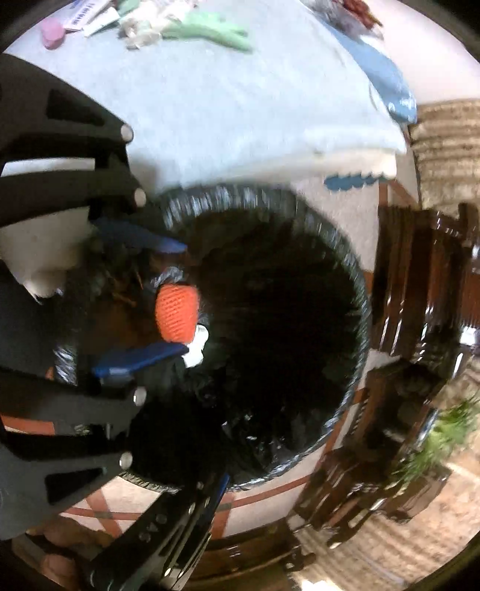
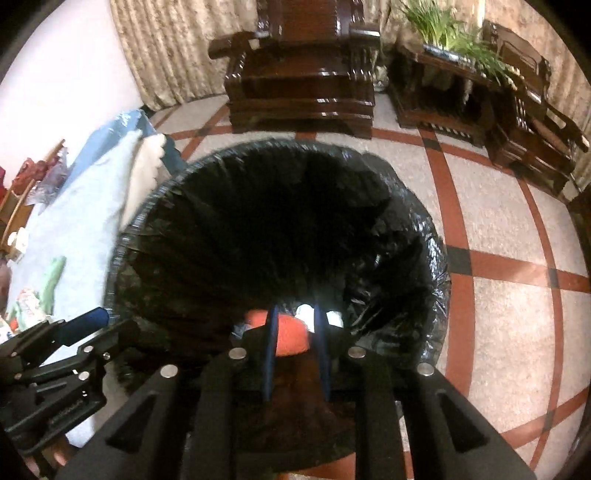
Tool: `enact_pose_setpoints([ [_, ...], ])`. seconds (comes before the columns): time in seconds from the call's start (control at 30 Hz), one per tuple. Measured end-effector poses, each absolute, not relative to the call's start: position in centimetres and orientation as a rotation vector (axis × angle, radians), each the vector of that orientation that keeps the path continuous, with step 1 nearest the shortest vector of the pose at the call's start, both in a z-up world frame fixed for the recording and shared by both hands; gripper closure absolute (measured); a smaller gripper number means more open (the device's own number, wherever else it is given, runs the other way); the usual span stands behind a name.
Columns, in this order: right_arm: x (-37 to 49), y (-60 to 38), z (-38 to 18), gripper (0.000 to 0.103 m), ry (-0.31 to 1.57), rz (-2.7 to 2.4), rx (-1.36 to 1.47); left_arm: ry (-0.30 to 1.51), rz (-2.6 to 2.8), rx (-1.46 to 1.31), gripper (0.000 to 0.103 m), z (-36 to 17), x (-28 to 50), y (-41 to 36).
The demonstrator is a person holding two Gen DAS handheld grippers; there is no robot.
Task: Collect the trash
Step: 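Open both tools to drop the net and tissue into the bin, then move both tools back over the trash on the table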
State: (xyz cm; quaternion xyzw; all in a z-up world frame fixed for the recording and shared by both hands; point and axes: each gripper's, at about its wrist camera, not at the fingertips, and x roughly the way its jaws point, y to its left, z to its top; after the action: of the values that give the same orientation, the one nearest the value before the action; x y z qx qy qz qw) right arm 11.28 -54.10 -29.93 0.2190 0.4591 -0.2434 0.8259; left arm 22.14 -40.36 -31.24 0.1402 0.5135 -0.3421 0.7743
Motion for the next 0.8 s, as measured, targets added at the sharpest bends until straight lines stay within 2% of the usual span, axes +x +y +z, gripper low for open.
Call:
enact_pose_setpoints([
  [0.13,10.8,-51.8,-26.8,0.08,0.913,-0.481,0.426,1.046,-0.698,0.253,0.044,-28.2,22.0,-36.3],
  [0.3,10.7,-46.3,-22.2,0.072,0.813,-0.408,0.33,0.929,-0.589,0.206,0.032,-23.9,21.8,-29.1],
  [0.43,11.4,-42.1,-20.1,0.072,0.757,-0.312,0.334,0.875,-0.459,0.135,0.03,-21.3,22.0,-21.1],
  [0.57,13.4,-36.7,-19.1,0.07,0.762,-0.221,0.283,0.849,-0.326,0.088,0.025,-20.3,22.0,-13.4],
  [0.8,16.2,-27.6,-20.0,0.07,0.79,-0.061,0.227,0.844,-0.154,0.071,0.025,-21.5,20.9,-3.3],
])
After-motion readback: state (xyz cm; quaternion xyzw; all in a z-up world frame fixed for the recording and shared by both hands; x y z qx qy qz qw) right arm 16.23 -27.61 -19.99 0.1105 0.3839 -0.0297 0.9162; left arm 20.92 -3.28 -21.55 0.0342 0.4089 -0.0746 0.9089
